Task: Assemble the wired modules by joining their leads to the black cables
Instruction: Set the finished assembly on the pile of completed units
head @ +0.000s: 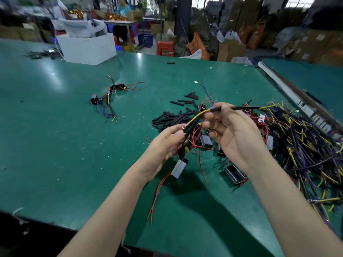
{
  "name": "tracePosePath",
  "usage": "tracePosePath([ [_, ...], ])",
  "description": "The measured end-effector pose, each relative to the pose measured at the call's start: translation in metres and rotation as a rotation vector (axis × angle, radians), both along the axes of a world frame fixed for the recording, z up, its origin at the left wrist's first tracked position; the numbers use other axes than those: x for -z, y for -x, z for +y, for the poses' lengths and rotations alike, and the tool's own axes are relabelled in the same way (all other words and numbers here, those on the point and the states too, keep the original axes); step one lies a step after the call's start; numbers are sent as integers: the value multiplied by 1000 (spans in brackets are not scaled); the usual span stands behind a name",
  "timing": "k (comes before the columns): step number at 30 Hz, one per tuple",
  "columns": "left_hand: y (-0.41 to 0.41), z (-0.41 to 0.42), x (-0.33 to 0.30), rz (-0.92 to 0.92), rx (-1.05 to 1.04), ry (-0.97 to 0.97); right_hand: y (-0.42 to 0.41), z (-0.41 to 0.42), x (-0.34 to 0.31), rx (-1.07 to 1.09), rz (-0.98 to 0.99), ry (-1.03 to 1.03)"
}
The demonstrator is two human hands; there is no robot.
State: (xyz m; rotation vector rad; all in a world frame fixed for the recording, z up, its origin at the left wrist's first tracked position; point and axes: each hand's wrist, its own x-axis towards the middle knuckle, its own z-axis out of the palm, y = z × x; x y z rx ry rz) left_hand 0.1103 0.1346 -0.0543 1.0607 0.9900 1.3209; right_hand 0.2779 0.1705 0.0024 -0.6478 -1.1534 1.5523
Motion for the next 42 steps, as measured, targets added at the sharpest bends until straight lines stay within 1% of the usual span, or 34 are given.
tracePosePath([
  [2, -3, 1, -2, 84, -41, -109, 14, 4, -6, -1, 4, 16],
  [4, -5, 2, -7, 106, -103, -164, 26, 9, -10, 12, 5, 48],
  [6, -1, 4, -12, 120, -150, -145, 34, 13, -10, 26, 1, 81],
  [8, 7, 5, -14, 160, -155, -145, 38, 16, -6, 16, -8, 115],
  [10, 17, 6, -16, 157, -168, -143, 41, 16, 3, 12, -17, 147],
  [13, 36, 8, -19, -17, -209, -53, 45, 13, 26, 55, -10, 155],
  [14, 42, 10, -20, -78, -231, -23, 46, 12, 33, 68, -54, 143],
  [16, 53, 13, -21, -205, -265, 20, 49, 9, 44, 78, -215, 90],
  [18, 56, 15, -20, -335, -265, 50, 52, 6, 49, 53, -307, 49],
  [22, 40, 22, -16, -581, -153, 78, 54, 1, 53, 1, -465, -24],
  [27, 12, 31, -11, -750, -17, 90, 51, -2, 57, -69, -543, -57],
  [31, 9, 30, -3, -784, 2, 91, 46, 5, 60, -81, -563, -54],
  [33, 14, 32, 0, -804, 11, 76, 45, 8, 61, -62, -495, -9],
  [35, 17, 32, 0, -813, 27, 47, 46, 9, 60, -43, -367, 31],
  [39, 18, 33, 1, -776, 50, 33, 46, 9, 54, -32, -186, 73],
  [42, 15, 35, 2, -721, -5, 55, 46, 11, 51, -26, -91, 166],
])
